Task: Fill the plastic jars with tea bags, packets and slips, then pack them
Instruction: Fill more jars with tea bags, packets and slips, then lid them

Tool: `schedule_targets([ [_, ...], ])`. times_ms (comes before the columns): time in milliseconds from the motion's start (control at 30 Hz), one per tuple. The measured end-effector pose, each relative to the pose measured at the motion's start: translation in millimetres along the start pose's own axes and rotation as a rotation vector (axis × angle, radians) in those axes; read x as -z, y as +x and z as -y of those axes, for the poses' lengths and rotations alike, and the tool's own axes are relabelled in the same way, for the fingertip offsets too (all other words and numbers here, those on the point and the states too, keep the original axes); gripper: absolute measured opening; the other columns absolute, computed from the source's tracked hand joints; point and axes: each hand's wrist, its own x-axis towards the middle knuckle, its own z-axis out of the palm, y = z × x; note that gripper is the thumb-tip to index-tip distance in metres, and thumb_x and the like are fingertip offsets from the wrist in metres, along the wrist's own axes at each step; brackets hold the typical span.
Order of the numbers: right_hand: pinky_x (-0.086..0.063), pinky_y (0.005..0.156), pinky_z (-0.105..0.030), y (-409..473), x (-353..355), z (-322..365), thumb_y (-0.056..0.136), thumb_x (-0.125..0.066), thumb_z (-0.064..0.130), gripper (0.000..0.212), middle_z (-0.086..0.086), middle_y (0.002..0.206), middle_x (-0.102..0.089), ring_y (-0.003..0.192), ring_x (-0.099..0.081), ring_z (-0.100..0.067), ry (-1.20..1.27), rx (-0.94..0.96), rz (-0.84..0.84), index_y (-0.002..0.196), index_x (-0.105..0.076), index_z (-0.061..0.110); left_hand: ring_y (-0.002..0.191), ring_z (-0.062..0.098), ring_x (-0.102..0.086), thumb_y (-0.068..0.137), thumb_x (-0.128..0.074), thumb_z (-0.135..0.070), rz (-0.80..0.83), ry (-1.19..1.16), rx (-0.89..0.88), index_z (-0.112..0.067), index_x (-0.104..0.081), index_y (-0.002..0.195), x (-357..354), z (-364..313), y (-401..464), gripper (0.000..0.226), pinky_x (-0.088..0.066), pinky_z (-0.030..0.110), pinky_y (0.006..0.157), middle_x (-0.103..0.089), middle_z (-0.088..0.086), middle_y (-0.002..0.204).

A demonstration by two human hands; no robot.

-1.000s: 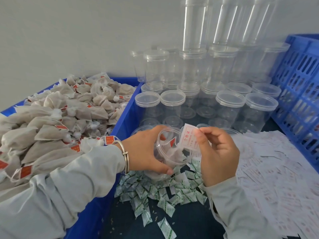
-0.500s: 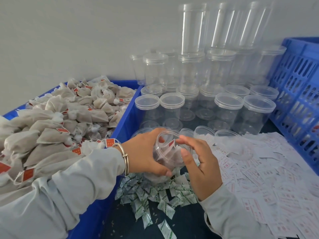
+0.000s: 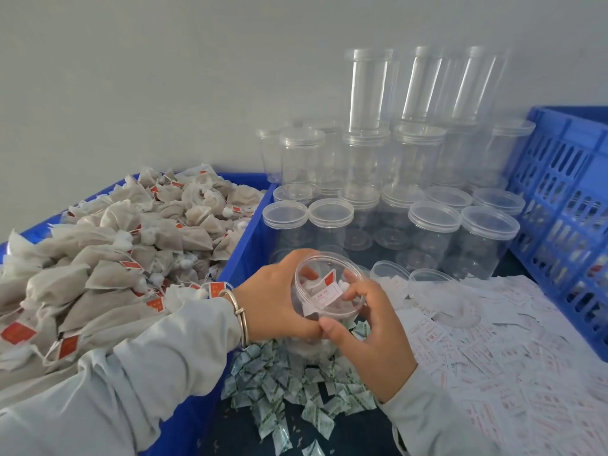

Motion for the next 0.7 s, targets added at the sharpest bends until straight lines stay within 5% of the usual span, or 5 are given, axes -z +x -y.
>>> schedule_targets([
  [167, -0.049, 0.078, -0.029, 12, 14, 24, 0.067, -0.067, 0.054, 0.030, 0.018, 0.085, -0.051, 0.087, -0.054, -0.009, -0.113, 0.074, -0.076, 0.074, -0.047, 0.033, 0.114, -0.016, -0.045, 0.053, -0.081, -0.047, -0.091, -0.176, -0.047, -0.049, -0.022, 0.130, 2, -7, -1, 0.097, -0.037, 0.002, 0.088, -0.048, -0.029, 0.121],
  [300, -0.049, 0.089, -0.035, 16, 30, 37, 0.060, -0.073, 0.059, 0.035, 0.023, 0.112, -0.048, 0.108, -0.049, 0.000, -0.285, 0.032, -0.132, 0.063, -0.049, 0.035, 0.116, -0.016, -0.044, 0.054, -0.078, -0.062, -0.031, -0.254, -0.015, -0.043, -0.012, 0.142, 0, -6, -1, 0.112, -0.038, 0.003, 0.089, -0.041, -0.032, 0.128],
  [467, -0.053, 0.077, -0.040, 26, 63, 60, 0.061, -0.075, 0.054, 0.044, 0.010, 0.128, -0.043, 0.113, -0.048, -0.010, -0.553, 0.158, -0.045, 0.064, -0.064, 0.012, 0.115, -0.003, -0.049, 0.054, -0.069, -0.058, -0.035, -0.286, 0.084, -0.040, -0.014, 0.140, 3, 1, -2, 0.104, -0.046, 0.019, 0.091, -0.041, -0.022, 0.130],
  [700, -0.043, 0.076, -0.024, 43, 144, 132, 0.077, -0.062, 0.049, 0.038, 0.001, 0.086, -0.057, 0.082, -0.052, -0.014, -0.763, 0.450, -0.129, 0.069, -0.059, 0.011, 0.096, -0.003, -0.062, 0.062, -0.068, -0.048, 0.097, -0.266, 0.143, -0.040, -0.044, 0.119, -2, 2, -3, 0.063, -0.052, 0.016, 0.078, -0.066, -0.002, 0.104],
])
